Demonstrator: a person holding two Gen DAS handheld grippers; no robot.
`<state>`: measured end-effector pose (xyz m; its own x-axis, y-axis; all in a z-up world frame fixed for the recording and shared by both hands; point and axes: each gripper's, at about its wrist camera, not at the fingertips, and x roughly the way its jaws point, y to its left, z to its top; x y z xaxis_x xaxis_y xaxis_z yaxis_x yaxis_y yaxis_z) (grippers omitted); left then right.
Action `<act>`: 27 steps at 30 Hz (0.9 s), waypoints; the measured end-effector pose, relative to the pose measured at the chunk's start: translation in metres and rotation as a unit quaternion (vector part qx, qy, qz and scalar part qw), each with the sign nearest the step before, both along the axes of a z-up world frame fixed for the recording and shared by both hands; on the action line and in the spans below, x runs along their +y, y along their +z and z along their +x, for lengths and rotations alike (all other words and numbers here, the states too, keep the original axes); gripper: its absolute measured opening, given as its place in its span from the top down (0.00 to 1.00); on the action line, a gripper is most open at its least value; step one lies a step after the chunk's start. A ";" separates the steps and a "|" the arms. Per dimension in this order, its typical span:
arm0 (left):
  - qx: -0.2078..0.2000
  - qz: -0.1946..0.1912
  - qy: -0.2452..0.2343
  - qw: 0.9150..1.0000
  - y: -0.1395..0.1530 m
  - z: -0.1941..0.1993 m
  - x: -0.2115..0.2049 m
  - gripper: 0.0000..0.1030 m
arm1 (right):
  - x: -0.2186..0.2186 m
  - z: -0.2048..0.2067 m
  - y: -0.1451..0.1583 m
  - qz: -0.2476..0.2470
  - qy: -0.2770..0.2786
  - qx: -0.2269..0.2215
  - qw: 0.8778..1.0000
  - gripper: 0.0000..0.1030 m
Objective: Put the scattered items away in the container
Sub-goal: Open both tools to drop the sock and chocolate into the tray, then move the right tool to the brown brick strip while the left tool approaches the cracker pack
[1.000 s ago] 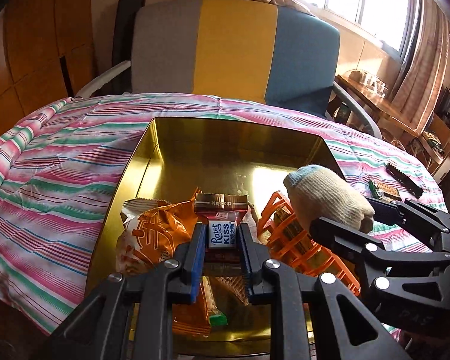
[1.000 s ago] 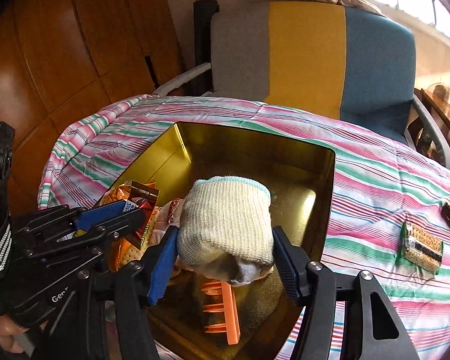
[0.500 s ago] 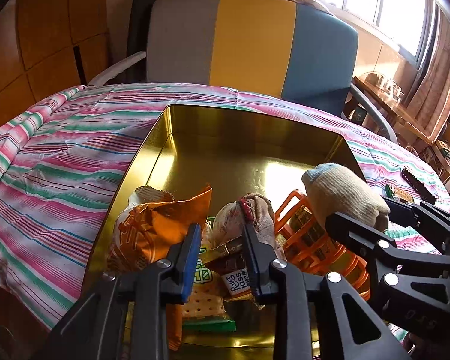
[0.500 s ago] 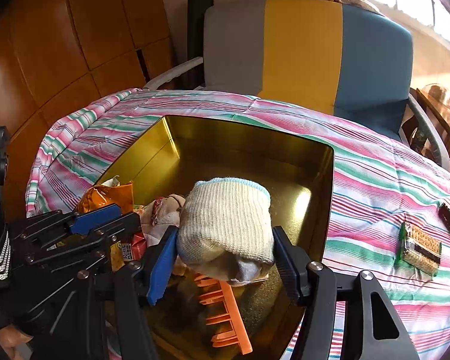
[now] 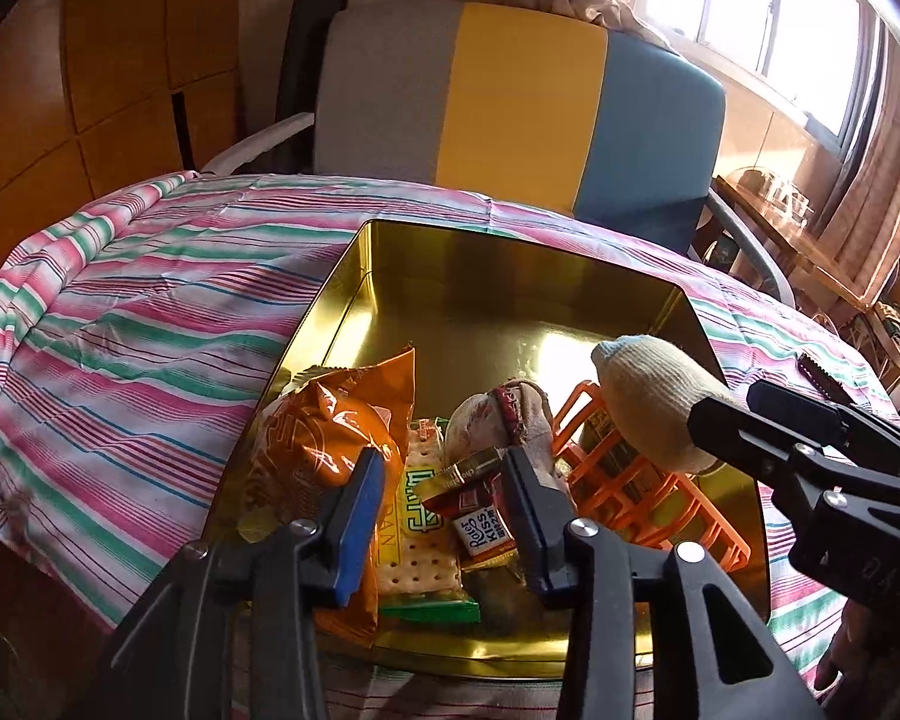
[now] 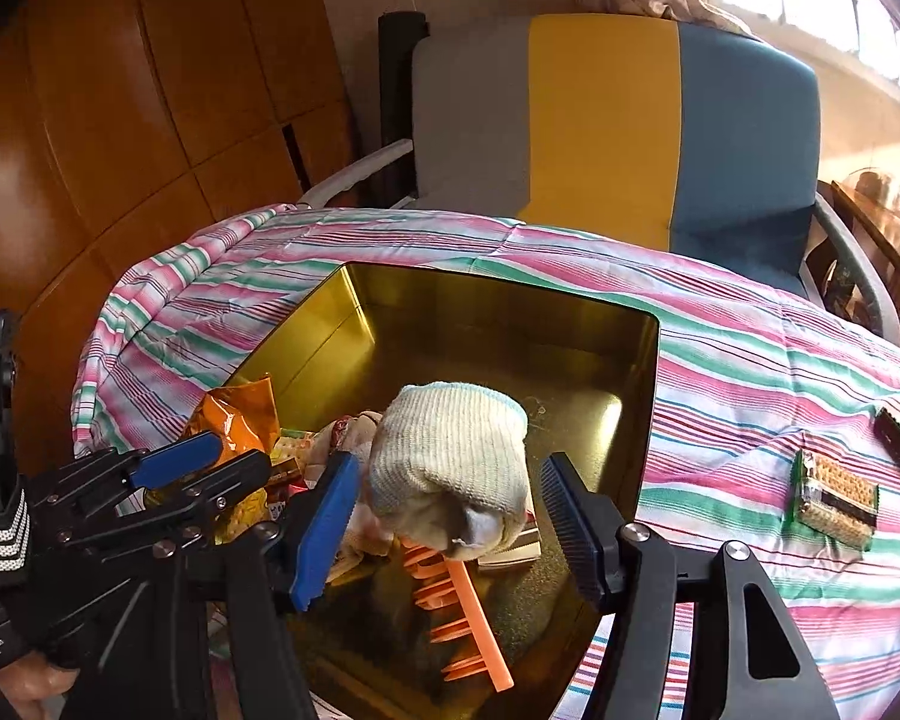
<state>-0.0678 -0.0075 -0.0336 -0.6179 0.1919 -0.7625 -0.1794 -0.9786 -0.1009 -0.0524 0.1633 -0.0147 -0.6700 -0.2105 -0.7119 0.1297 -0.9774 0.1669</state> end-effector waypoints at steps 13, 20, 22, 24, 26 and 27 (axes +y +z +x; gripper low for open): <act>0.030 -0.011 -0.040 0.999 0.030 0.041 0.040 0.52 | 0.055 0.048 -0.003 -0.022 -0.069 0.006 0.997 0.32; 0.038 -0.019 -0.102 0.994 0.040 0.054 0.093 0.51 | 0.122 0.072 -0.014 -0.031 -0.136 -0.002 0.990 0.31; 0.035 -0.017 -0.121 0.992 0.040 0.055 0.109 0.51 | 0.145 0.078 -0.017 -0.033 -0.158 -0.005 0.987 0.31; 0.031 -0.015 -0.139 0.990 0.040 0.056 0.126 0.51 | 0.168 0.085 -0.020 -0.036 -0.182 -0.007 0.983 0.31; 0.026 -0.016 -0.157 0.987 0.038 0.057 0.143 0.51 | 0.192 0.092 -0.023 -0.040 -0.205 -0.010 0.978 0.31; 0.024 -0.016 -0.167 0.986 0.036 0.057 0.151 0.51 | 0.203 0.095 -0.024 -0.040 -0.217 -0.011 0.975 0.31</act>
<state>-0.0105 0.1435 0.0025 -0.5600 0.3659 -0.7433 -0.4952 -0.8671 -0.0537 0.0428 0.3667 -0.0392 -0.6935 0.0342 -0.7196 -0.2978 -0.9232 0.2431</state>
